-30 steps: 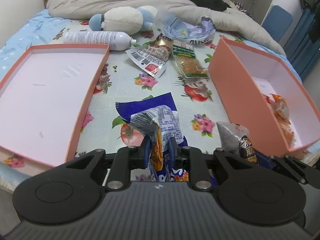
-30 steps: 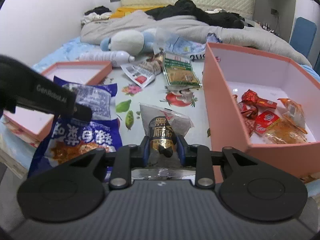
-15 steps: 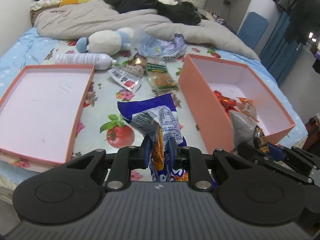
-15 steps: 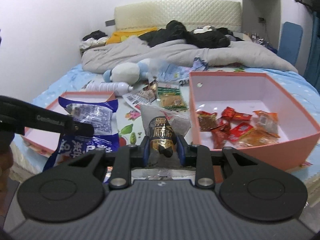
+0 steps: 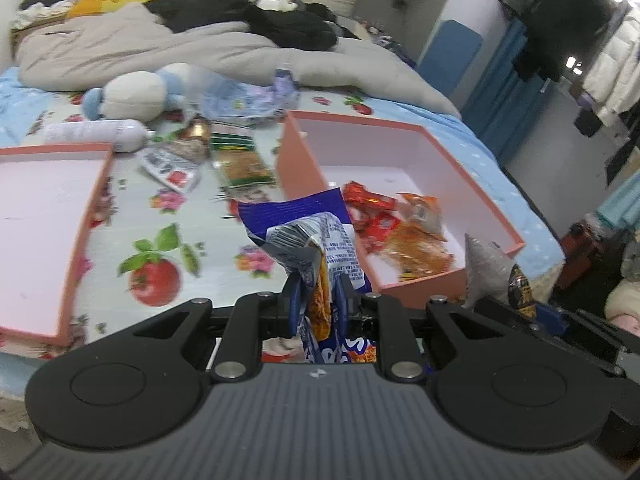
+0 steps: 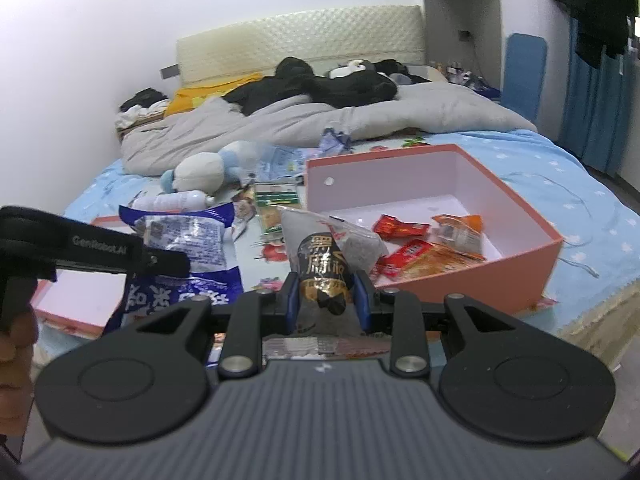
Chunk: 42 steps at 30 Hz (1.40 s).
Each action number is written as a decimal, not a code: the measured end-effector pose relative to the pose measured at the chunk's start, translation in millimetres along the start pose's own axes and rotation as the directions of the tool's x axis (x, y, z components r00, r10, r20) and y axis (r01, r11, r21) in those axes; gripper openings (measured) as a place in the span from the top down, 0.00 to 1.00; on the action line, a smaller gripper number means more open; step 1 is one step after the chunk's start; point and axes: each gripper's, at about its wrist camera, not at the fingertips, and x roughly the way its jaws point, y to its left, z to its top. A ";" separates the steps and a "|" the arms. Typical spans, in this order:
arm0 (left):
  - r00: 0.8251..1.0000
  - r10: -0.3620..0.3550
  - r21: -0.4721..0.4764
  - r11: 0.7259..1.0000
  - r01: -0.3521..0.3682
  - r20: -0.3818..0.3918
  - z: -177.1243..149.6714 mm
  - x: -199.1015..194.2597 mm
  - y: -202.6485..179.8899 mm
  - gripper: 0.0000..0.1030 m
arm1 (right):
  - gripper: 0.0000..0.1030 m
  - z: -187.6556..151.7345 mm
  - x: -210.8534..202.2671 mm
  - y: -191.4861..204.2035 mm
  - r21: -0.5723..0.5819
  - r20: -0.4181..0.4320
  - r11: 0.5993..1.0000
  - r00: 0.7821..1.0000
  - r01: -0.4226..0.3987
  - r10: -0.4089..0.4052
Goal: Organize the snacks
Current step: 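Carry the blue bag with the left tool while the right tool carries the clear packet over the box, then lower both packets into the deeper pink box and open both tools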
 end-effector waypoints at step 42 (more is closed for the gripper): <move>0.986 -0.043 0.123 0.990 0.063 -0.161 132.7 230.7 -53.4 0.79 | 0.51 57.9 196.6 -99.7 0.118 -0.173 0.989 0.983 0.085 -0.064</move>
